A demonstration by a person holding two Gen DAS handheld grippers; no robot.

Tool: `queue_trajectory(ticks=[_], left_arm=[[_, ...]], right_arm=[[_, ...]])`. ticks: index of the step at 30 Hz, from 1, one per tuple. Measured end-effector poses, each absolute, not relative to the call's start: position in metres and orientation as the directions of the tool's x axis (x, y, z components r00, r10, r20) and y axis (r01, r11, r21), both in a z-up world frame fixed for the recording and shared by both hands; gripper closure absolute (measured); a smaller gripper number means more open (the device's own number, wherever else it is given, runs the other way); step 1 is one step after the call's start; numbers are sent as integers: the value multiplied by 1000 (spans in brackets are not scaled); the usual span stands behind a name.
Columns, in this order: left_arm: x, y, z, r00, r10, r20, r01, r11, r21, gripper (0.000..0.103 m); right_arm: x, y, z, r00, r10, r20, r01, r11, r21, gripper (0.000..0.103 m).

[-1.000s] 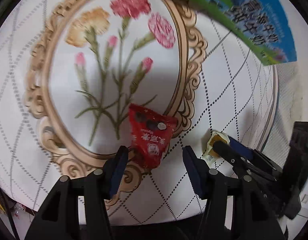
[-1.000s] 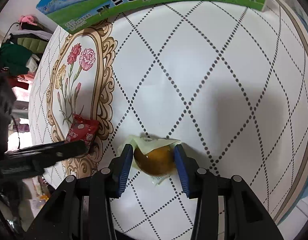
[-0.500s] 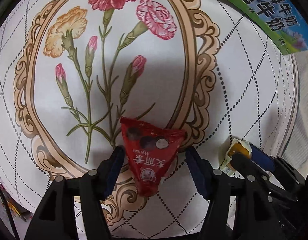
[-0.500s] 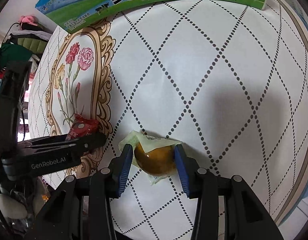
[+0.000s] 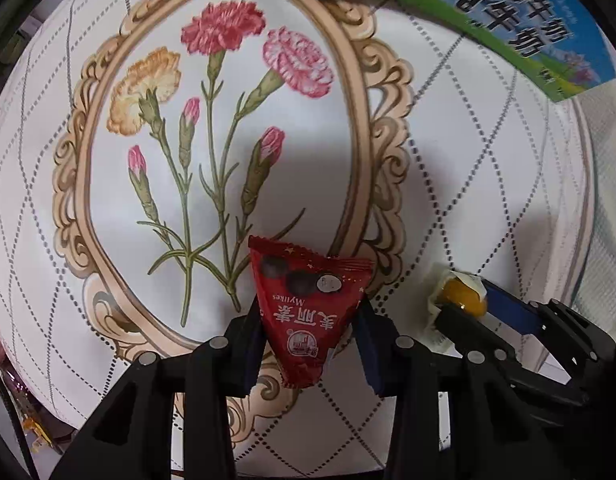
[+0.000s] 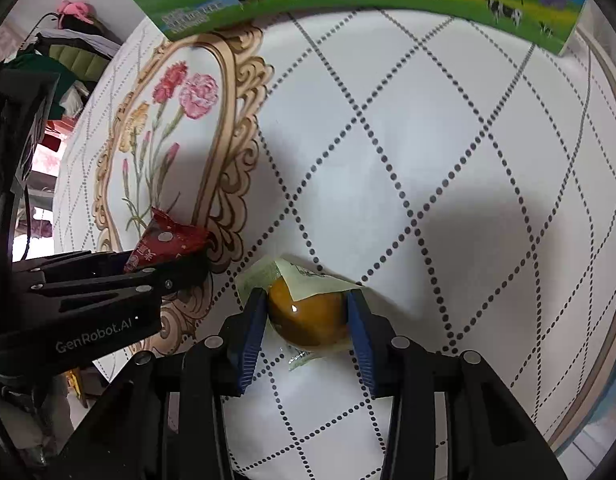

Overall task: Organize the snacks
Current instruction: 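Carry both items into the box and open both tools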

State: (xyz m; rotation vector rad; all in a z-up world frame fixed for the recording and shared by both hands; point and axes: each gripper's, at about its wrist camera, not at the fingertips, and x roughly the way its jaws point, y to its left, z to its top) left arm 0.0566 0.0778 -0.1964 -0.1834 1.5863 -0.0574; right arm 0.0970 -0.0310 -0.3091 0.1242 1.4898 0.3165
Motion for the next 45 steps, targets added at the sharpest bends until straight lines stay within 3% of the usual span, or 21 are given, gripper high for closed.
queue_trajectory(ticks=[14,20,25,30,45], left_arm=[[136,54,-44,220,-323,-921,51,946,-320,66],[194,57,-10,298,-322,-899,109,947,-303,66],[248,51,-18,302,-275,-913,96,961,-258,66],[281,56,-46,277,-228,-934,80,974,-214,66],[301,58,-117,134,-185,-974,22,983,-184,65]], right_arm=[[149,-91,-205,257,416,-872,-34,906,422,60],[205,-118,-141,396,402,-825,-52,907,417,60],[257,-130,-125,440,365,-821,-59,924,378,60],[297,-126,-146,407,341,-847,-53,935,351,60],[333,-121,-210,274,326,-904,-20,942,334,59]])
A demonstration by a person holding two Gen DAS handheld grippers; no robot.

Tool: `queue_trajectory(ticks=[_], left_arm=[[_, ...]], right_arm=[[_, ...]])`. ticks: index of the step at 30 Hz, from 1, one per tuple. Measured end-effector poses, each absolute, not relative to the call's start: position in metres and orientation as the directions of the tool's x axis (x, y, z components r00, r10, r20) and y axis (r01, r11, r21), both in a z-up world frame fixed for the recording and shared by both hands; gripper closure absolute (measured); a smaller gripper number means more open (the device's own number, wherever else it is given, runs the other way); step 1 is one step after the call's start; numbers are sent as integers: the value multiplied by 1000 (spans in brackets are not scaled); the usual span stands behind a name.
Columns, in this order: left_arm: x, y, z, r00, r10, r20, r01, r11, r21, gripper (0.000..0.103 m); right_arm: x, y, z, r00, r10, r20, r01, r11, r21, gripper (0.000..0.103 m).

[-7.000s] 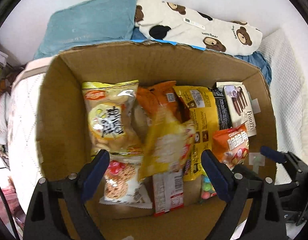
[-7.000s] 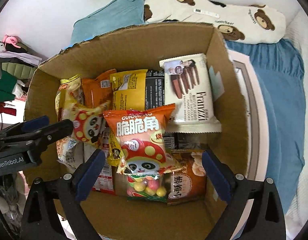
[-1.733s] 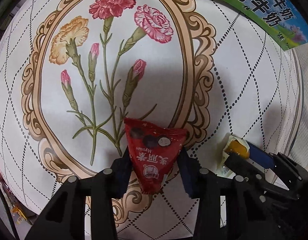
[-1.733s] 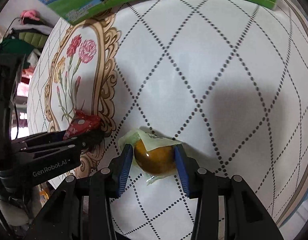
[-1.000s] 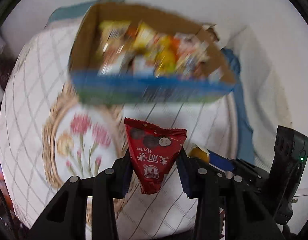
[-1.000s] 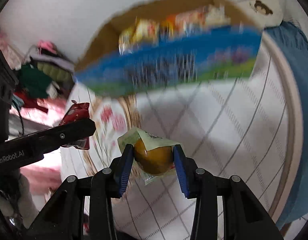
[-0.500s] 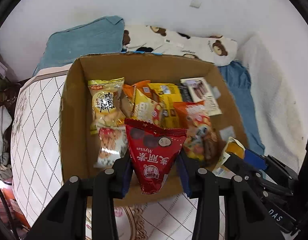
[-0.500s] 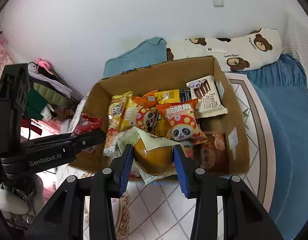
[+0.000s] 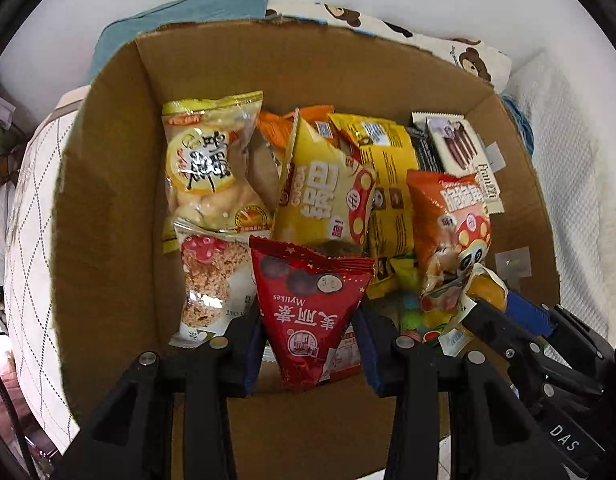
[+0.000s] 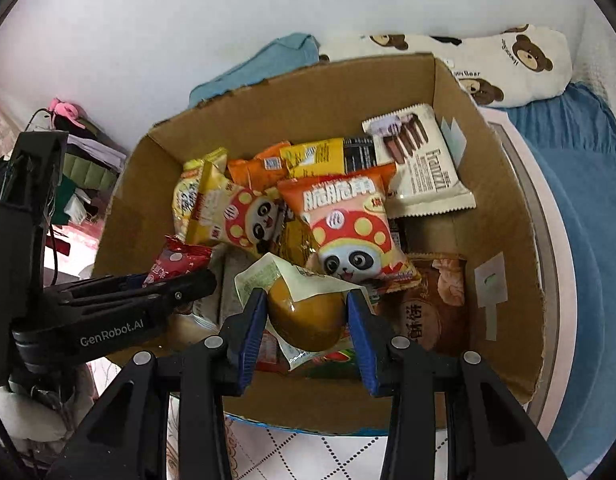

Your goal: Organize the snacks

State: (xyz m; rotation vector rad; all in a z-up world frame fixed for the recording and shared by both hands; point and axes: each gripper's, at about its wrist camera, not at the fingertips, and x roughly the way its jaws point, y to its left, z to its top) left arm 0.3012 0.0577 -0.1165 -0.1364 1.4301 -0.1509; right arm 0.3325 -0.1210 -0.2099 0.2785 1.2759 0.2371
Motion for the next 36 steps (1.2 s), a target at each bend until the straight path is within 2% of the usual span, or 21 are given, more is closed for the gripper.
queue_trajectory(ticks=[11,13,15,16,21,23,28,31,36], left_arm=[[297,54,-122,100,-195,-976,13,981,-195,64],[295,54,-121,100,-190,-977,13,982,-190,64],[294,54,-119,106,-182,-978,8,983,-182,57],[294,53,-118,114,-180,-977,4,983,-181,50],[291,57,-105,162,-153,-975,-6,988,-156,28],[291,58,-102,174,-141,-975,-8,990,-144,12],[294,55,-97,200,-91,-976,-9,995,-95,9],[294,57,-96,215,-80,-973,-16,996,-86,2],[289,61,-88,237,-78,-968,-30,996,-88,2]], right_arm=[[335,-132,-210,259,293,-921,6,952,304,57],[336,-134,-208,256,274,-927,19,958,288,38],[337,-137,-206,256,248,-934,29,964,264,26],[337,-138,-206,255,234,-938,34,967,251,20],[334,-143,-201,258,173,-951,48,980,192,6],[334,-144,-198,261,146,-954,48,985,164,4],[333,-147,-190,276,87,-957,52,993,106,2],[331,-147,-181,305,49,-951,45,997,66,2],[328,-145,-169,334,33,-942,37,998,48,2]])
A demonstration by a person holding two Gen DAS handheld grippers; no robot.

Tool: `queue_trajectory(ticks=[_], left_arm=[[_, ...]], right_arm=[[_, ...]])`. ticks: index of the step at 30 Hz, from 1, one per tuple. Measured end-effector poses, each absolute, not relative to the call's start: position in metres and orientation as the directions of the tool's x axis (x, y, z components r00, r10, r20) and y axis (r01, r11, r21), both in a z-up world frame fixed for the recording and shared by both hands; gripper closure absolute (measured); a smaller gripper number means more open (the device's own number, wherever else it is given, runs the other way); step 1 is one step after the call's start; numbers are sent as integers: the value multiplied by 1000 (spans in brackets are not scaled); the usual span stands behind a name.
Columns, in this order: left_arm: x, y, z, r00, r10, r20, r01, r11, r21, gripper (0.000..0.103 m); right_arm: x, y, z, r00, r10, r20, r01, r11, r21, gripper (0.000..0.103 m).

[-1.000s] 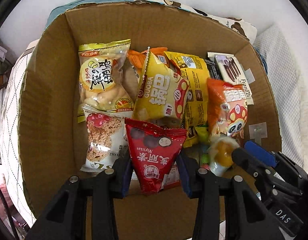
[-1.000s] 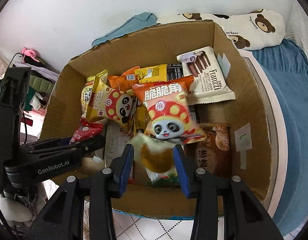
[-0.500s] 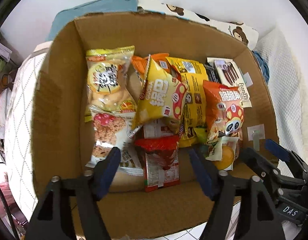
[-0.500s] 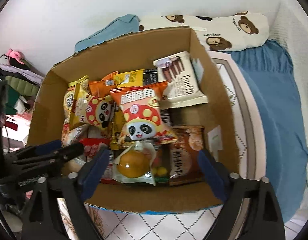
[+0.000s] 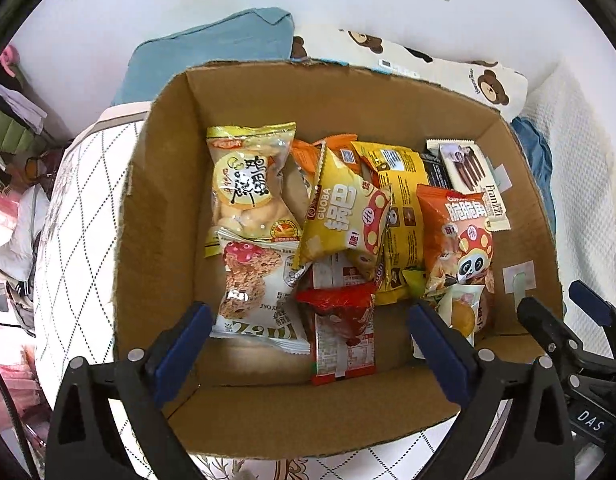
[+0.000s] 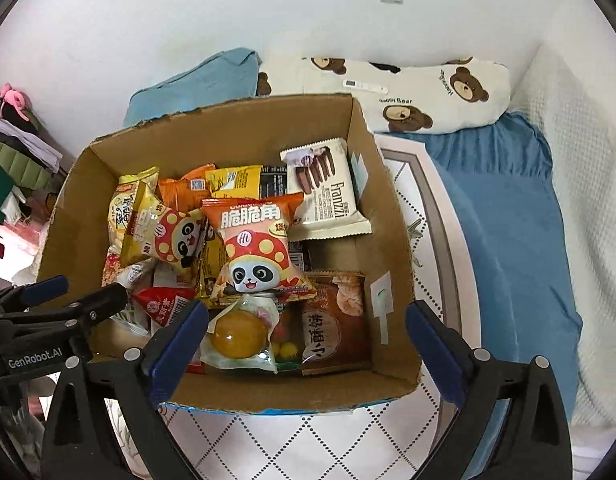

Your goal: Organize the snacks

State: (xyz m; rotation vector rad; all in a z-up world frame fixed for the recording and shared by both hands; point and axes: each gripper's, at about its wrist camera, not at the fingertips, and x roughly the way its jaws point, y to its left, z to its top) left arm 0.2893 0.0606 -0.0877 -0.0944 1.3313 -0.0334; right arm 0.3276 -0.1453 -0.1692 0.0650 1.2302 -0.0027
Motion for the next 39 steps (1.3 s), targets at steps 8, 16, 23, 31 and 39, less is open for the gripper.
queue_trajectory(ticks=[8,16,23,31,39], left_arm=[[272,64,-56,323,-74,-944,-21,996,-85,2],[226,67,-11,462,-18,-887,-39,998,-41,2],[174,72,28,559,6,-829,-50,998,-27,2],[115,71,51,606,8,-795,-22,1000,-6,2],[70,72,77,639,-25,-769,-4,999,-37,2]], right_arm=[[311,-144,-146,389,38,-920,46,997,60,2],[268,-143,-104,485,18,-874,46,998,46,2],[211,-132,-59,566,35,-824,18,998,55,1],[148,-125,-15,642,33,-766,6,999,47,0],[90,-123,29,704,18,-710,3,1000,28,0]])
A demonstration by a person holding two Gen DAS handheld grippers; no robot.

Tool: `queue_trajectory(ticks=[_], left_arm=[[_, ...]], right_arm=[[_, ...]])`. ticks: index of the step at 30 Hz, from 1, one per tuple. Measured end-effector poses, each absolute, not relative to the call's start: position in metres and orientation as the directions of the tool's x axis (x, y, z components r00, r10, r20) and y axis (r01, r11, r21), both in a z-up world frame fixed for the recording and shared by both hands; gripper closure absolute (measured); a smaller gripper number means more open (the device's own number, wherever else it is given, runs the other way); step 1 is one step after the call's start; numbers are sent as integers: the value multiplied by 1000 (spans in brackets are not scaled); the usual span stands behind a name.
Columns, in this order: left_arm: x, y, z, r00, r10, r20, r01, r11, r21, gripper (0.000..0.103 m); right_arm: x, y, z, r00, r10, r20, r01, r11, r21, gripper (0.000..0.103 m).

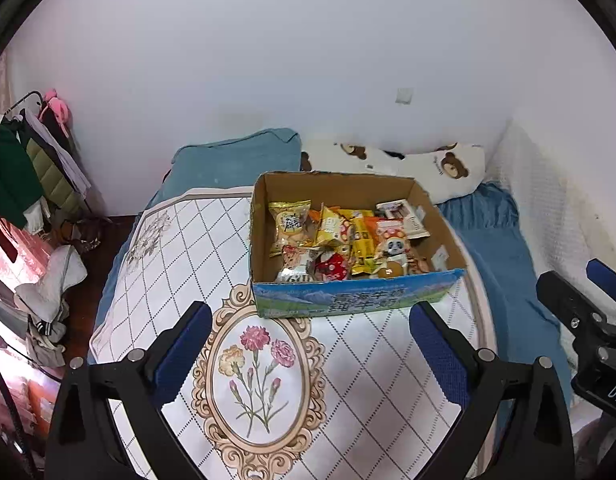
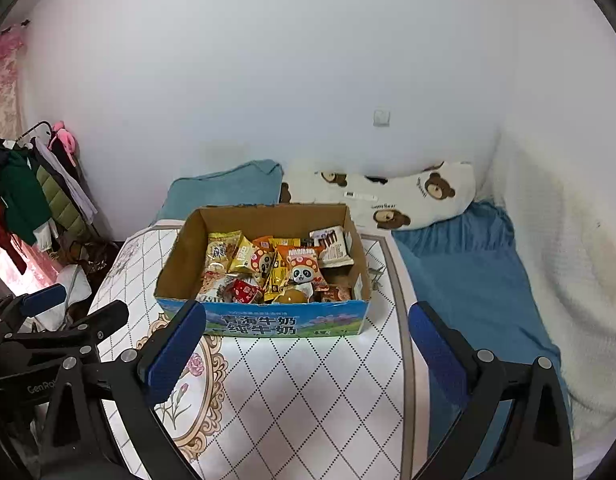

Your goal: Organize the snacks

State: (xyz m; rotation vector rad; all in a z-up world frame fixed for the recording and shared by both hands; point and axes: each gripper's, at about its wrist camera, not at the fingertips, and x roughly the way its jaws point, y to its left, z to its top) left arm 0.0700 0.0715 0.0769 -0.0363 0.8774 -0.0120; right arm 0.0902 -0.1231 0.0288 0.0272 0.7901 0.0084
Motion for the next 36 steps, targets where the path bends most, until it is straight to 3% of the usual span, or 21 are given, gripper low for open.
queue_trajectory(ticks=[14,36], left_arm=[[30,76,99,681,-52,-730,3,998,-69,2],[105,72,58,645,26,-764,-55,998,-12,1]], right_arm=[[41,-127,62,733,41,-679,1,998,61,0],[131,-147,4,723,-13,-691,52,998,35,0]])
